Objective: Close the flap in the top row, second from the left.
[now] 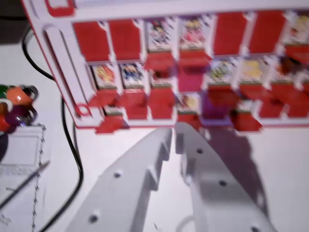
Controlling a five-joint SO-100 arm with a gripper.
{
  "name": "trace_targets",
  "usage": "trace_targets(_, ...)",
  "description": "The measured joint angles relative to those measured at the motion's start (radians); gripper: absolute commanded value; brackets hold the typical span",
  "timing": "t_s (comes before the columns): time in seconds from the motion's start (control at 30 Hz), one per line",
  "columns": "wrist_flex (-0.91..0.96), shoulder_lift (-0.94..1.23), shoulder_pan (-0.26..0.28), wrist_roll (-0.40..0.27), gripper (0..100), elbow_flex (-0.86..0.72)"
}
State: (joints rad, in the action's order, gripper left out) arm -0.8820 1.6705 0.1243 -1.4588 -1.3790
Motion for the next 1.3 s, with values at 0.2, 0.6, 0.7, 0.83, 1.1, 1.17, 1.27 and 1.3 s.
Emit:
trace_targets(0.2,-0.018,0.199,-0.038,-0.057,0,-0.176)
trace_targets(0.6,-0.207,0.382,-0.057,-0.035,0,-0.212)
trace_targets(0.7,-0.209,0.403,-0.060,-0.021,0,-0.213)
trace_targets(0.83,-0.209,0.420,-0.058,-0.026,0,-0.230)
trace_targets(1.1,-0.209,0.420,-0.060,-0.071,0,-0.232)
trace_targets(1.17,-0.209,0.420,-0.060,-0.078,0,-0.232)
trace_targets(1.27,-0.209,0.420,-0.060,-0.086,0,-0.232)
trace_targets(1.3,-0.209,0.420,-0.060,-0.089,0,-0.232)
